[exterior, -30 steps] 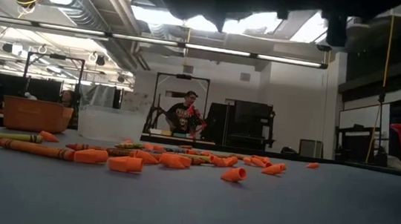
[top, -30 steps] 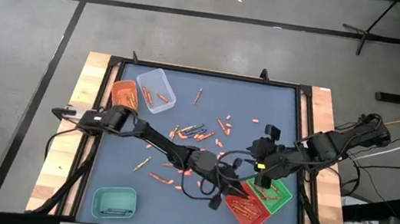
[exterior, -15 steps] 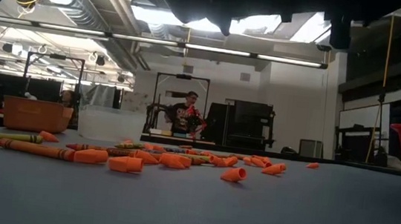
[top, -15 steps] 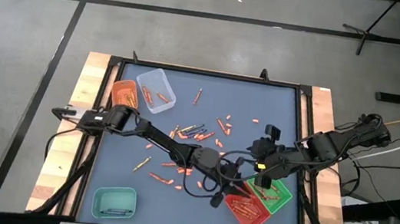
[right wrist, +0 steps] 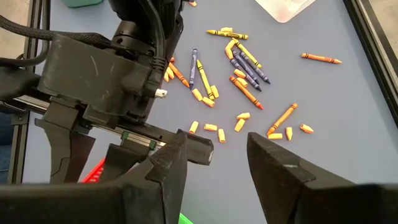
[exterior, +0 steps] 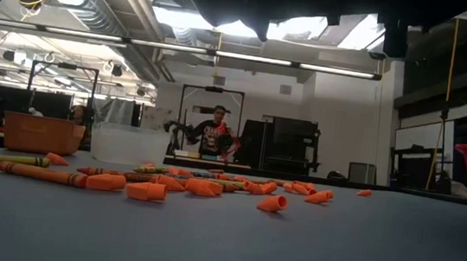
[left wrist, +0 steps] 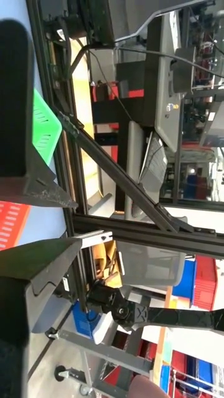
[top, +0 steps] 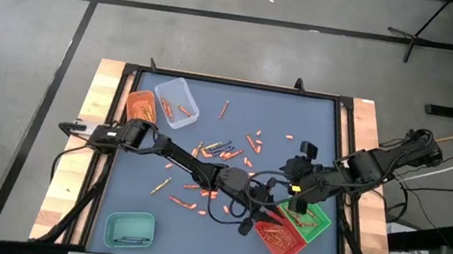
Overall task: Sort crayons
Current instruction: Put the red crayon into the red bin
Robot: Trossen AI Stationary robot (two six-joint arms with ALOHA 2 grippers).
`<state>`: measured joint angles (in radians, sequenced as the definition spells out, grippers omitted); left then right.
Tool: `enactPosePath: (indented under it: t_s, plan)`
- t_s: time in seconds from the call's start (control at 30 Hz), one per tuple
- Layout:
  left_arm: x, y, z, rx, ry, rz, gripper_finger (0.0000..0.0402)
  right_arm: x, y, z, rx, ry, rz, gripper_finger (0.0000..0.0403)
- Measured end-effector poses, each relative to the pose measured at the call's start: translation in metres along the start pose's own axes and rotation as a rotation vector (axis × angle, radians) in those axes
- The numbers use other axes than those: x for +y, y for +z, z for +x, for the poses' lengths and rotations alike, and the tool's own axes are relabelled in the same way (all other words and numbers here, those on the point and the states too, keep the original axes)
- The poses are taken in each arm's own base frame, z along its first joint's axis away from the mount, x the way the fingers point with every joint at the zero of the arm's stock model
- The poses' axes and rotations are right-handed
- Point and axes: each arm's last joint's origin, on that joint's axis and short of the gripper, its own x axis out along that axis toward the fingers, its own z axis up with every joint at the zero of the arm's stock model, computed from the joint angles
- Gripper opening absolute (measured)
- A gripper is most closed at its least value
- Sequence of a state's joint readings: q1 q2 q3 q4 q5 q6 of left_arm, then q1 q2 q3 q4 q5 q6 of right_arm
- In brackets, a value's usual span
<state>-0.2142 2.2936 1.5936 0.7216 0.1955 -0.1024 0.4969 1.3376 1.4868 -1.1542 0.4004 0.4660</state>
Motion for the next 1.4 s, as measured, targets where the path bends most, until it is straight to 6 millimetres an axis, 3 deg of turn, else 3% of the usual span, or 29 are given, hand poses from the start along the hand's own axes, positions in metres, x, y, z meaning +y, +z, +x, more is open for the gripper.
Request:
enactPosePath:
  t_s: [0.2,0.43,0.77,0.93,1.13,1.4]
  plan:
    - [0.004,-0.003,-0.001,0.030,0.011,-0.006,0.0064,0.000,0.000,0.000,0.000,0.000,0.000,0.0166]
    - [0.024,0.001,-0.008,0.110,0.054,-0.027,0.0059,0.000,-0.001,0.001,0.004,-0.002,-0.004,0.0166]
    - [0.040,0.028,-0.048,0.535,0.144,-0.102,0.0059,-0.005,-0.009,0.001,0.076,-0.045,-0.099,0.0166]
    - [0.030,0.034,-0.077,0.817,0.173,-0.189,0.0059,-0.006,-0.009,0.000,0.058,-0.075,-0.123,0.0166]
    - [0.005,0.019,-0.101,1.150,0.239,-0.297,0.0059,-0.006,-0.007,0.000,0.040,-0.081,-0.162,0.0166]
    - [-0.026,0.002,-0.114,1.337,0.364,-0.304,0.0059,-0.006,-0.007,0.000,0.038,-0.084,-0.211,0.0166]
